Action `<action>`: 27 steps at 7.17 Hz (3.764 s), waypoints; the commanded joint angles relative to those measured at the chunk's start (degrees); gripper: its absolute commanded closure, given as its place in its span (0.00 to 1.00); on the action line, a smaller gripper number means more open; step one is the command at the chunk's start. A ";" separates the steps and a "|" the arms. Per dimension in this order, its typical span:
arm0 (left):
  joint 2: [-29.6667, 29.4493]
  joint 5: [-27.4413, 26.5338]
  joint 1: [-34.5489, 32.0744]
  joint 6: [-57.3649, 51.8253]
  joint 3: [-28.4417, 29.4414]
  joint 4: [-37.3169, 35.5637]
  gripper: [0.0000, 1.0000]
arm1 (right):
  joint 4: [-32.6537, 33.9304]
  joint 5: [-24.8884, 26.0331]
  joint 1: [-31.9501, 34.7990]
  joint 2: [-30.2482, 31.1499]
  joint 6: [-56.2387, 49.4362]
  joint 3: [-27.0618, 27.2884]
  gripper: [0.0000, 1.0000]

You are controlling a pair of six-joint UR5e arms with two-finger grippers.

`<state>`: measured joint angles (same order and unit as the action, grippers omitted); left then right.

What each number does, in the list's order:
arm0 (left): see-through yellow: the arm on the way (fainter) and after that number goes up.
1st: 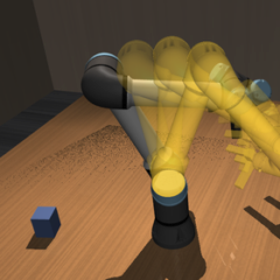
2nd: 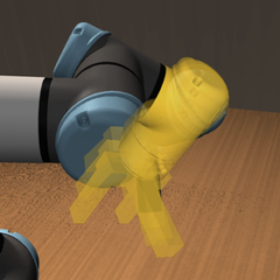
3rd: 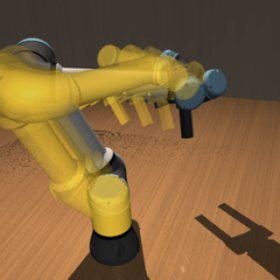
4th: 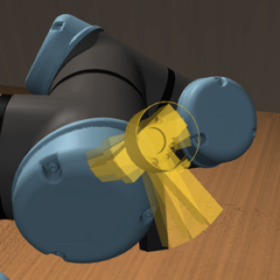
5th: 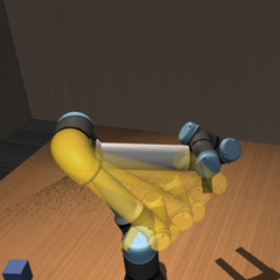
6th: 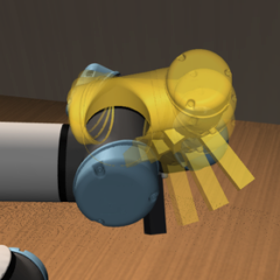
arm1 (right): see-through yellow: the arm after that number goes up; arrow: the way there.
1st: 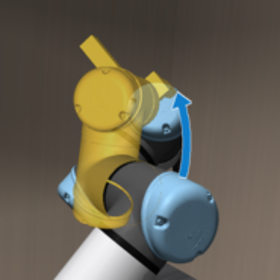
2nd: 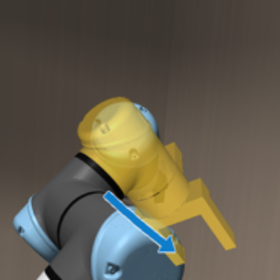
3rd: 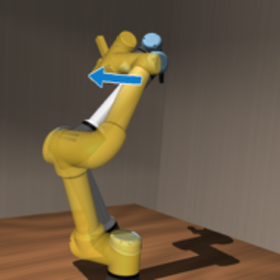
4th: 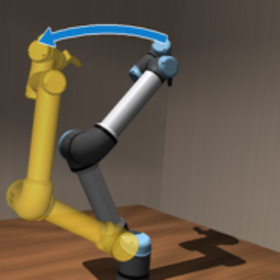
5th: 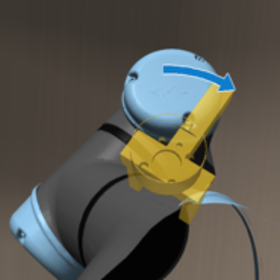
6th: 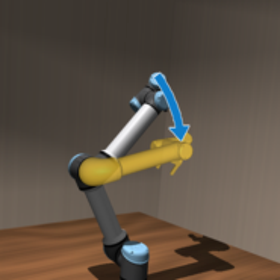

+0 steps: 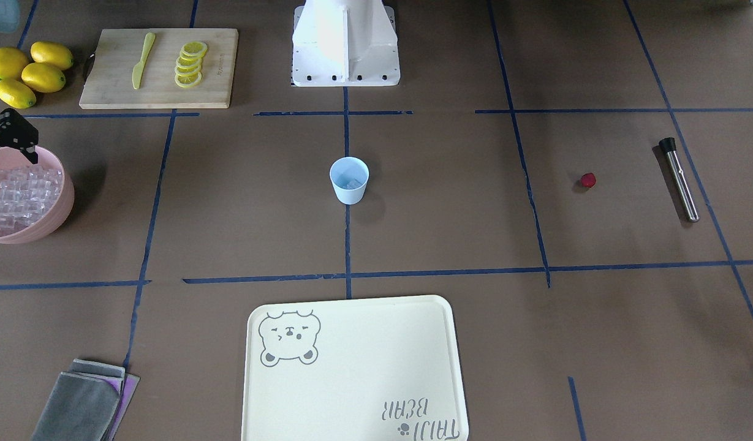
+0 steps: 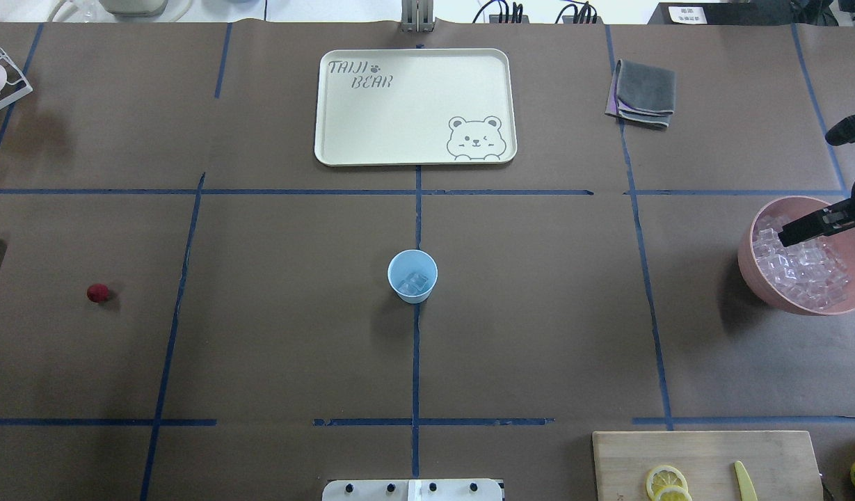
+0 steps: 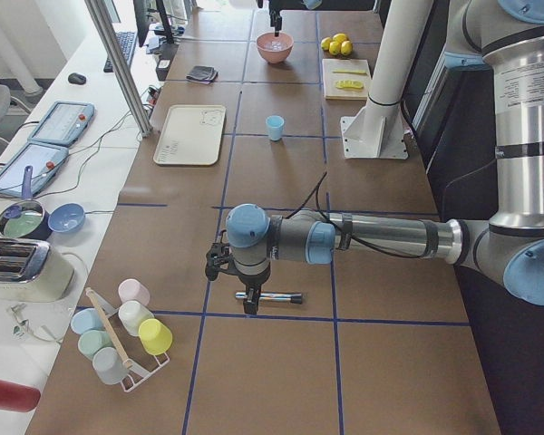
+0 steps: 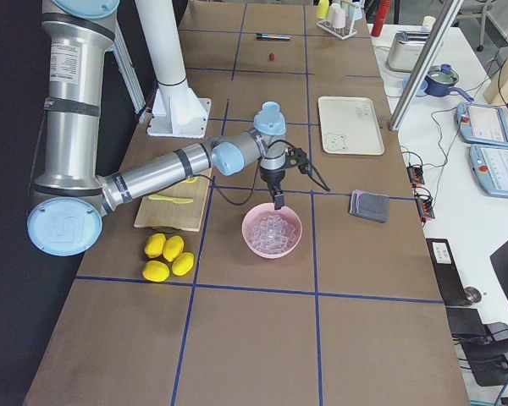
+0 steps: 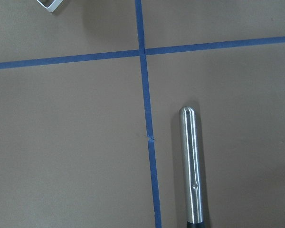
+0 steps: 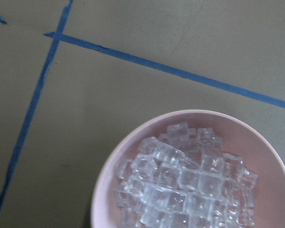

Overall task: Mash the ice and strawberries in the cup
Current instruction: 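Lower the right gripper into the bowl and grasp a third ice cube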

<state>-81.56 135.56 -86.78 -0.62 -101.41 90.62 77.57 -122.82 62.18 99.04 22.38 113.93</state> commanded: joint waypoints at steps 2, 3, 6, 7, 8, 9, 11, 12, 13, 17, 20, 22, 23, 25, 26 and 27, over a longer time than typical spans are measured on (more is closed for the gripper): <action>0.00 0.05 0.03 0.00 -0.11 0.00 0.00 | -7.51 0.47 -0.22 0.63 -0.50 -9.50 0.00; 0.00 0.05 0.03 0.00 -0.11 0.00 0.00 | -7.69 1.26 -1.52 0.19 -0.41 -11.08 0.01; 0.00 0.05 0.03 0.00 -0.37 0.00 0.00 | -7.61 1.88 -2.85 -2.97 1.69 -12.50 0.06; 0.00 0.05 0.03 0.00 -0.46 0.00 0.00 | -7.70 1.97 -3.03 -2.80 1.70 -12.50 0.09; 0.00 0.05 0.03 0.00 -0.46 0.00 0.00 | -7.70 1.97 -3.03 -2.37 1.70 -12.42 0.09; 0.00 0.05 0.03 0.00 -0.54 0.00 0.00 | -7.70 1.88 -2.94 -2.10 1.70 -12.24 0.10; 0.00 0.05 0.03 0.00 -0.55 0.09 0.00 | -7.70 1.79 -2.94 -2.10 1.70 -11.98 0.12; 0.00 0.05 0.03 0.00 -0.63 0.09 0.00 | -7.70 1.62 -2.94 -2.10 1.70 -11.72 0.12; 0.00 0.05 0.03 0.00 -0.63 0.09 0.00 | -7.70 1.44 -2.94 -2.18 1.70 -11.71 0.12; 0.00 0.05 0.03 0.00 -0.90 0.09 0.00 | -7.70 1.35 -2.77 -1.48 1.70 -11.37 0.18; 0.00 0.05 0.03 0.00 -1.25 0.09 0.00 | -7.61 1.35 -2.77 -1.13 1.70 -11.36 0.61; 0.00 0.05 0.03 0.00 -1.25 0.09 0.00 | -7.70 1.44 -2.77 -0.78 1.70 -11.36 0.82; 0.00 0.05 0.03 0.00 -1.25 0.09 0.00 | -7.70 1.44 -2.77 -0.78 1.70 -11.27 0.84; 0.00 0.05 0.03 0.00 -1.25 0.09 0.00 | -7.61 1.26 -2.51 -0.78 1.70 -9.26 0.87; 0.00 0.05 0.03 0.00 -1.25 0.00 0.00 | -7.00 1.00 -1.46 -0.69 1.70 -7.86 0.87; 0.00 0.05 0.03 0.00 -1.25 0.00 0.00 | -6.91 -0.04 0.55 -0.78 1.70 -6.54 0.87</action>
<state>-81.56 135.61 -86.75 -0.61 -102.66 90.64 70.38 -121.96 60.82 98.30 24.08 105.74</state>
